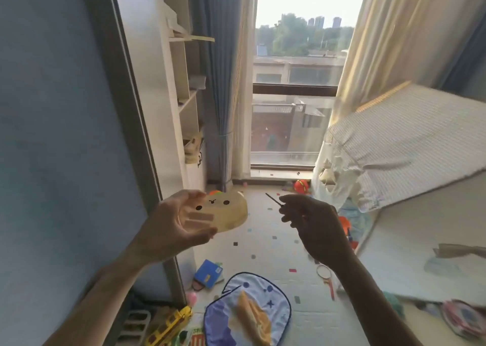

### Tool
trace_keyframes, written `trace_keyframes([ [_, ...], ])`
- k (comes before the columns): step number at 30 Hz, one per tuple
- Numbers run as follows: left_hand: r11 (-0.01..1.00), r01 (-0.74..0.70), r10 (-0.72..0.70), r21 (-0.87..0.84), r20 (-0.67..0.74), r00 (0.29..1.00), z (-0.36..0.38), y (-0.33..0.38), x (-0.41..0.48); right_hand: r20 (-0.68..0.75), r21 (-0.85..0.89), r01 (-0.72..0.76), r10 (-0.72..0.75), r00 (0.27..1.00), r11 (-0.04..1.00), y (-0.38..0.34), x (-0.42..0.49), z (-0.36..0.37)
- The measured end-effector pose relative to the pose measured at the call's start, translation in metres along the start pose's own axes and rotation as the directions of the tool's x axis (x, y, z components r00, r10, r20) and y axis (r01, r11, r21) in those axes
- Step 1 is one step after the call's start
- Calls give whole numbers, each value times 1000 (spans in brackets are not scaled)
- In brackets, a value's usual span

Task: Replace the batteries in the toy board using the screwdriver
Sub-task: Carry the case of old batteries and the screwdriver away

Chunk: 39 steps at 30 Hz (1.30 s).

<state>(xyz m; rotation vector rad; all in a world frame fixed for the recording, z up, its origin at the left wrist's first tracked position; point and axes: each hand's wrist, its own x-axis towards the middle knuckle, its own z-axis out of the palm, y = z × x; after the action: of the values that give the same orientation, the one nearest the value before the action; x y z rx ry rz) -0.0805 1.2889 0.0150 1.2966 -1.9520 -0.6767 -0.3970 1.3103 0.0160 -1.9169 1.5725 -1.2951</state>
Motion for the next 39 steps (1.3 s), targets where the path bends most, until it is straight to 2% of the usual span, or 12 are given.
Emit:
trace_keyframes([
  [7, 994, -77, 78, 78, -4, 997, 23, -54, 172, -32, 19, -59, 60, 998, 998, 84, 143, 33],
  [15, 992, -115, 116, 51, -20, 993, 17, -110, 400, -86, 49, -138, 141, 986, 989, 152, 348, 77],
  [23, 991, -117, 119, 70, -26, 993, 21, -175, 608, -132, -70, -83, 74, 989, 994, 241, 546, 104],
  [31, 992, -109, 113, 69, -60, 992, 46, -236, 828, -112, 8, -39, 39, 993, 999, 352, 769, 135],
  [39, 992, -67, 81, 106, -139, 987, 46, -278, 1021, -72, 42, -5, 8, 997, 999, 420, 973, 164],
])
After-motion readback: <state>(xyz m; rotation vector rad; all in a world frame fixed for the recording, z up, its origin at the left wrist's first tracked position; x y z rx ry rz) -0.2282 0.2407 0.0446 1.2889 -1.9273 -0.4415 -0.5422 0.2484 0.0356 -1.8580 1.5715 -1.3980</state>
